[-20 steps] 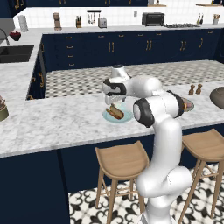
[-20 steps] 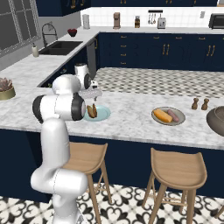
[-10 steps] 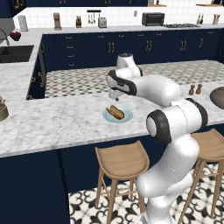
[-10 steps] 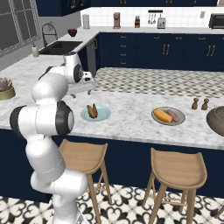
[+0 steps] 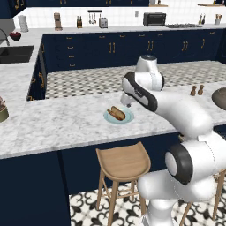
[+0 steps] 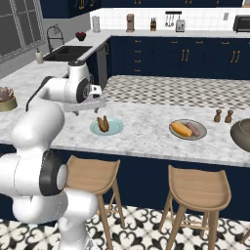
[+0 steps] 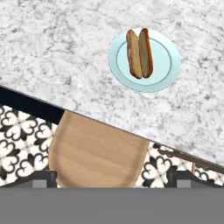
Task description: Place one bun and one sausage from the bowl on each plate.
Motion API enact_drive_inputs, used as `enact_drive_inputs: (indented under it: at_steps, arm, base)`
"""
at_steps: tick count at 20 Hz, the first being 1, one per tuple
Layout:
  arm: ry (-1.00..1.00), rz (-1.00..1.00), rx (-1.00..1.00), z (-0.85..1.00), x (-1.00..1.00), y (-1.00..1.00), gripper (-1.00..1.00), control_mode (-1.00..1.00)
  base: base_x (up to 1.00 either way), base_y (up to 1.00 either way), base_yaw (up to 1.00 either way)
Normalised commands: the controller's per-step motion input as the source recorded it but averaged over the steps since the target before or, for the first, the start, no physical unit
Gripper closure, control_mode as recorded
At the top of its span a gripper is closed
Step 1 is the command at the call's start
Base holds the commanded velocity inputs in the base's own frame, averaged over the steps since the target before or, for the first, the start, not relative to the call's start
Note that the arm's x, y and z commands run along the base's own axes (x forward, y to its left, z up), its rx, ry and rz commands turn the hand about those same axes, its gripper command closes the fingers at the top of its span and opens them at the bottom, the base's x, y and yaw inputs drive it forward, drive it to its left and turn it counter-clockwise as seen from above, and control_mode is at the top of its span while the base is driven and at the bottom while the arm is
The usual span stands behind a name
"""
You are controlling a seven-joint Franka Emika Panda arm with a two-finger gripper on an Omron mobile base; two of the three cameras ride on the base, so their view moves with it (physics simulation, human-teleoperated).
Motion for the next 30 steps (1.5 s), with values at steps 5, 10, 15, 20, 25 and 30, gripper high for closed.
enact_drive_inputs:
  at_steps: [5, 10, 15, 20, 25, 30]
  arm:
    - [0.00, -0.03, 0.03, 0.14, -1.00, -0.27, -1.00, -1.00]
    - [0.00, -0.02, 0.00, 0.00, -0.92, -0.22, -1.00, -1.00]
    - [0.00, 0.00, 0.00, 0.00, -0.06, 0.00, -1.00, -1.00]
    - [0.00, 0.00, 0.00, 0.00, -0.04, 0.00, -1.00, 1.00]
    - [0.00, 0.00, 0.00, 0.00, 0.00, 0.00, -1.00, 1.00]
    - [0.00, 0.00, 0.00, 0.00, 0.00, 0.00, -1.00, 1.00]
  base:
    - [0.00, 0.00, 0.00]
    - [0.00, 0.00, 0.00]
    - [0.00, 0.00, 0.00]
    - [-0.50, -0.31, -0.09]
    - [-0.66, -0.78, -0.21]
    - [-0.19, -1.00, -0.19]
